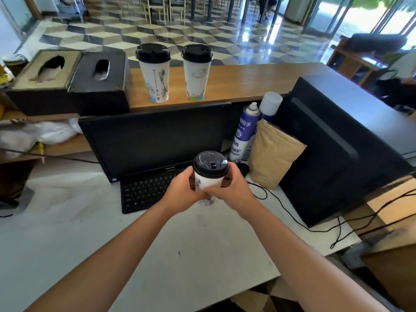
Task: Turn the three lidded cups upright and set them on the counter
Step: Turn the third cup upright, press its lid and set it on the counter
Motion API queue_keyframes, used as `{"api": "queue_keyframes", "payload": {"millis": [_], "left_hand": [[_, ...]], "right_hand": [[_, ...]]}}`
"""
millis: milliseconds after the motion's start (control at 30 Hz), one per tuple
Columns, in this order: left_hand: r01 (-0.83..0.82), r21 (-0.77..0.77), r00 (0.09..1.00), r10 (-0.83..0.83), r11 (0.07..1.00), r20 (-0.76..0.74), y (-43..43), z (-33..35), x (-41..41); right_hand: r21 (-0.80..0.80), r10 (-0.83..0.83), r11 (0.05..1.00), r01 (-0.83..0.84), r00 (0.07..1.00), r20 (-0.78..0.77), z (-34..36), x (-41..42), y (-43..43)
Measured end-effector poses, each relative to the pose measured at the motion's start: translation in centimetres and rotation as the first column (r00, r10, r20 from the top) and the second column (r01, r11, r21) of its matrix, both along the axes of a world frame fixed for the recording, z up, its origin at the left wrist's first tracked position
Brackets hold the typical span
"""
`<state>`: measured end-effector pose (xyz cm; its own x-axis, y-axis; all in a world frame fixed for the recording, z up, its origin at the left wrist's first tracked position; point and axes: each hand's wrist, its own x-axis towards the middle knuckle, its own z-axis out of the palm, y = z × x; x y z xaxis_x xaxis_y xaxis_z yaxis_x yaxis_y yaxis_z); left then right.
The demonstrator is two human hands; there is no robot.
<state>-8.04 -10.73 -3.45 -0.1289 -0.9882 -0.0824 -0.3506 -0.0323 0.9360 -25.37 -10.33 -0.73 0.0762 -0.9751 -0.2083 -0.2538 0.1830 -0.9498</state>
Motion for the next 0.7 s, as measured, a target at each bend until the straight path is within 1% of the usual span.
{"api": "queue_keyframes", "payload": {"millis": [167, 333, 500, 600, 700], "left_hand": [[-0.023, -0.123, 0.997, 0.031, 0.992, 0.064, -4.6, 4.9, -2.9], [-0.074, -0.22, 0.995, 0.088, 0.973, 0.056, -10.2, 9.6, -5.5], [-0.131, -0.335, 0.988, 0.152, 0.933, 0.037, -15.4, 14.2, -7.7], [-0.176, -0.374, 0.982, 0.19, 0.91, 0.0, -17.9, 15.8, -8.9], [-0.222, -0.381, 0.971, 0.239, 0.897, -0.003, -20.1, 16.2, -9.8]], "right_hand": [[-0.141, 0.026, 0.99, -0.028, 1.0, -0.015, 3.7, -2.7, -5.2], [-0.246, 0.042, 0.968, -0.052, 0.998, -0.042, 7.6, -5.1, -12.3], [-0.355, 0.05, 0.933, -0.055, 0.998, -0.022, 11.7, -6.4, -18.7], [-0.411, 0.044, 0.91, -0.056, 0.998, -0.039, 13.8, -6.9, -21.7], [-0.429, 0.055, 0.9, -0.074, 0.997, -0.058, 14.8, -7.3, -23.9]]}}
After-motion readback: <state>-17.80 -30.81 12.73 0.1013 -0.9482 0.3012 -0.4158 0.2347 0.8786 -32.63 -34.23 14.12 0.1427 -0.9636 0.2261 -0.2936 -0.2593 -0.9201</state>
